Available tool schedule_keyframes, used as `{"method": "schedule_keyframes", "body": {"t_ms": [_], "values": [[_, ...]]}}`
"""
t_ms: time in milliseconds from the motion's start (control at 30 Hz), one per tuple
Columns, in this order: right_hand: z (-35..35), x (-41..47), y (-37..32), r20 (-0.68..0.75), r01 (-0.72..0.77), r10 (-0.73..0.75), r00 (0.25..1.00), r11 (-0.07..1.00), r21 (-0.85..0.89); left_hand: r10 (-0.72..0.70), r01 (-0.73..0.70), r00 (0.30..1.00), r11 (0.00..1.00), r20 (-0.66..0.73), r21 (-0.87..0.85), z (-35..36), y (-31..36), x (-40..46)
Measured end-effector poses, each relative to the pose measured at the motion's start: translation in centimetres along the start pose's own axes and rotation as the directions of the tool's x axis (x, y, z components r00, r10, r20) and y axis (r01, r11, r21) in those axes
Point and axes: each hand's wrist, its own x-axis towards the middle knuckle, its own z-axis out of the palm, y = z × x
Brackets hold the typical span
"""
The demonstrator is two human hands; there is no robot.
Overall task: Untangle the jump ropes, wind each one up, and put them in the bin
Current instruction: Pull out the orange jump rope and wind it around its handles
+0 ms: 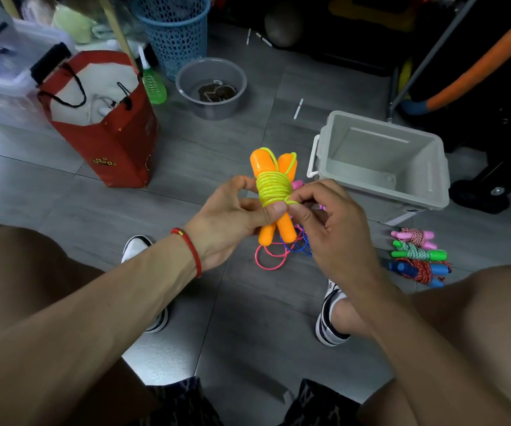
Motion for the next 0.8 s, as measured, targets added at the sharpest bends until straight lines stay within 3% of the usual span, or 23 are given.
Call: {"method": "schedule_keyframes", "body": {"t_ms": [300,367,433,800], "values": [[-0.3,0.1,-0.2,-0.115,0.082,-0.092,0.989,0.993,-0.088,-0.007,0.007,1.0,0.999,-0.003,-0.049,0.8,-0.1,0.4],[-0.4,0.1,-0.7,-0.142,0.024,-0.027,0.989,0.999,-0.025,-0.017,0.016,1.0,0.998,-0.005,-0.058,0.8,0.0,0.4],[-0.7,0.3,-1.0,-0.101,-0.05,0.057,0.993,0.996,0.075,-0.029,0.03,1.0,0.998,0.011,-0.055,0.7,0.2,0.2],[-1.3,0.7,-1.3,0.119,-0.054,0.039,0.992,0.991,0.126,-0.053,0.053,0.999,0.995,-0.001,-0.081,0.5,0.1,-0.1]]}}
